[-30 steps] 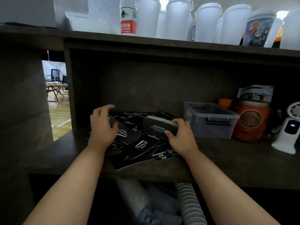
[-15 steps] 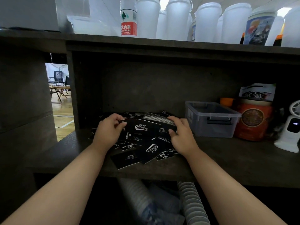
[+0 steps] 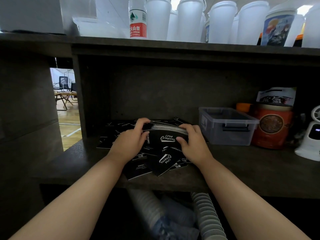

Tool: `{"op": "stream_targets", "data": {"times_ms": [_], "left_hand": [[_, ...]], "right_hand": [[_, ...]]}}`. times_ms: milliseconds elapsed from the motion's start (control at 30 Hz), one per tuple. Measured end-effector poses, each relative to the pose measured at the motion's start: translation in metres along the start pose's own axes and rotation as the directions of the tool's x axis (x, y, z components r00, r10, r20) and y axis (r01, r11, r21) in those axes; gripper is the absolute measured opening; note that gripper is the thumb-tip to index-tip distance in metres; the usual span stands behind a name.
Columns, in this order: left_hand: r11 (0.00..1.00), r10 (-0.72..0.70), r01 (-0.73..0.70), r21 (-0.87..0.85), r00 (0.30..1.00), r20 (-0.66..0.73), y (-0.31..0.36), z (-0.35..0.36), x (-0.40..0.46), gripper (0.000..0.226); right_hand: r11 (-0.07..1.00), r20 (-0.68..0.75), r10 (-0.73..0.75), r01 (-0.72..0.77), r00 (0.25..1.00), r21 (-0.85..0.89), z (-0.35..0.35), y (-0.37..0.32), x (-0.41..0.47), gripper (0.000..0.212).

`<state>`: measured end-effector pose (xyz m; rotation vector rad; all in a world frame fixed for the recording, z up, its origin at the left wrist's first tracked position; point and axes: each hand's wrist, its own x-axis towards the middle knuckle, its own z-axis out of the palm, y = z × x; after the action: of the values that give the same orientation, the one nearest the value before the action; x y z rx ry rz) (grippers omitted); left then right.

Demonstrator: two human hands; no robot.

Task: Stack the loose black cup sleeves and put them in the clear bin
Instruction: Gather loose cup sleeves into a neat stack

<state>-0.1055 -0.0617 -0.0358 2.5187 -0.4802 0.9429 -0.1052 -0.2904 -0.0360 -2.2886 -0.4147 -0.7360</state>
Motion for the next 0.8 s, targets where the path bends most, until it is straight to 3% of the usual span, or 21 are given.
{"op": "stream_targets", "data": {"times_ms": [100,267,400,533,700,800], "left_hand": [[0.989,0.026,-0.017,0.146,0.998,-0.054,0.004,-0.001,-0.001,0.047],[1.0,-0.008,0.008,-0.01,1.0,0.004,0.001,0.002,0.0,0.069],[1.0,0.0,0.0,0.014,0.999,0.037,-0.003,0.005,0.002,0.066],[0.999,0.005,-0.008,0.035,0.997,0.077,-0.002,0.003,0.003,0.055],[0.998,0.021,-0.029,0.063,0.991,0.13,-0.003,0.005,0.005,0.053],[0.999,0.011,-0.017,0.039,0.989,0.15,-0.004,0.007,0.006,0.055]], "right_hand": [[0.999,0.002,-0.035,0.035,0.999,0.006,0.001,-0.001,0.0,0.044],[0.995,0.057,-0.089,0.086,0.994,0.05,0.001,-0.003,0.0,0.046],[0.986,0.033,-0.166,0.165,0.986,0.008,0.003,-0.006,-0.002,0.047],[0.989,0.047,-0.149,0.148,0.988,0.012,0.003,-0.006,-0.002,0.046],[0.98,-0.013,-0.159,0.156,0.987,-0.123,0.005,-0.008,-0.002,0.054],[0.973,0.028,-0.144,0.147,0.989,-0.178,0.006,-0.011,-0.002,0.059]]}}
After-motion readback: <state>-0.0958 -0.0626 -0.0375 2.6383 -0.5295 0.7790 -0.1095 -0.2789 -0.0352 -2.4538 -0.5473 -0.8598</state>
